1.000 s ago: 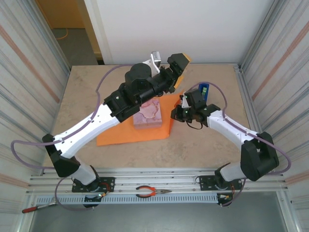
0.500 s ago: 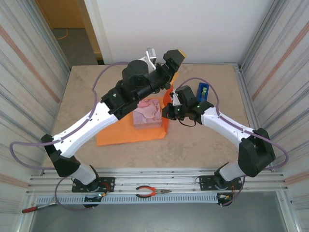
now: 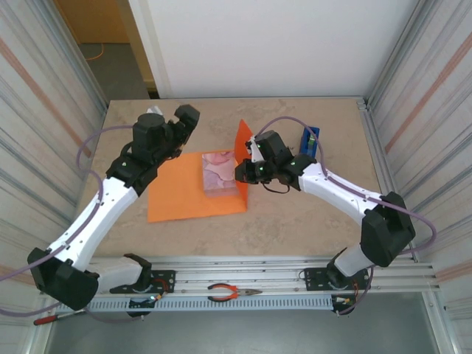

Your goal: Wrap the gift box in paper

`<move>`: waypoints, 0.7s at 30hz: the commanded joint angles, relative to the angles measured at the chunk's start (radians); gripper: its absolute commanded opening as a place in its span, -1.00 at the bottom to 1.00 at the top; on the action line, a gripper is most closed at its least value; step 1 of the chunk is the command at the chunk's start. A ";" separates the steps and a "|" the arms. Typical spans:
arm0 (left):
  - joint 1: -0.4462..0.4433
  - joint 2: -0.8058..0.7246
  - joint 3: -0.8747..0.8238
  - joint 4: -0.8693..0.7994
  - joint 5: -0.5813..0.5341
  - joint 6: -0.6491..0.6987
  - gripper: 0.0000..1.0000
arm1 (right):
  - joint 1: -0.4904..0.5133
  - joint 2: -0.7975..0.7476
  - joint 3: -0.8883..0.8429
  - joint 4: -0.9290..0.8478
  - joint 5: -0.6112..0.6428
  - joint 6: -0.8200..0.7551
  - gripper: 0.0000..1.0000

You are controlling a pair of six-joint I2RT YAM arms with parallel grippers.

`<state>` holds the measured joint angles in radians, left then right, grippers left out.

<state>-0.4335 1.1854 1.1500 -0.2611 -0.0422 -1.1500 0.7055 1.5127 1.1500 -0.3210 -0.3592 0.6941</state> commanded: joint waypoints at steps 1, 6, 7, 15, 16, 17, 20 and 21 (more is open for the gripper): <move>0.050 0.006 -0.050 -0.035 0.109 0.193 0.98 | 0.030 0.020 0.043 0.014 0.006 -0.040 -1.00; 0.067 0.132 -0.037 -0.037 0.261 0.344 0.90 | 0.063 0.030 0.051 0.022 -0.009 -0.063 -1.00; 0.067 0.161 -0.025 -0.032 0.293 0.361 0.87 | 0.067 0.029 0.050 0.022 -0.012 -0.066 -1.00; 0.059 0.382 0.086 -0.010 0.446 0.434 0.76 | 0.088 0.006 0.026 0.021 -0.020 -0.079 -1.00; 0.055 0.399 0.097 -0.013 0.450 0.441 0.75 | 0.089 0.006 0.025 0.023 -0.020 -0.080 -1.00; 0.052 0.412 0.102 -0.013 0.456 0.445 0.73 | 0.091 0.007 0.022 0.023 -0.022 -0.080 -1.00; 0.040 0.437 0.103 -0.005 0.464 0.448 0.63 | 0.095 0.013 0.016 0.027 -0.024 -0.079 -1.00; 0.037 0.440 0.098 -0.001 0.469 0.448 0.58 | 0.096 0.016 0.016 0.030 -0.026 -0.077 -1.00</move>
<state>-0.3836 1.6180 1.2205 -0.2840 0.3775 -0.7391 0.7906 1.5356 1.1652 -0.3141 -0.3668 0.6418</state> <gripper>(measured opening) 0.806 0.061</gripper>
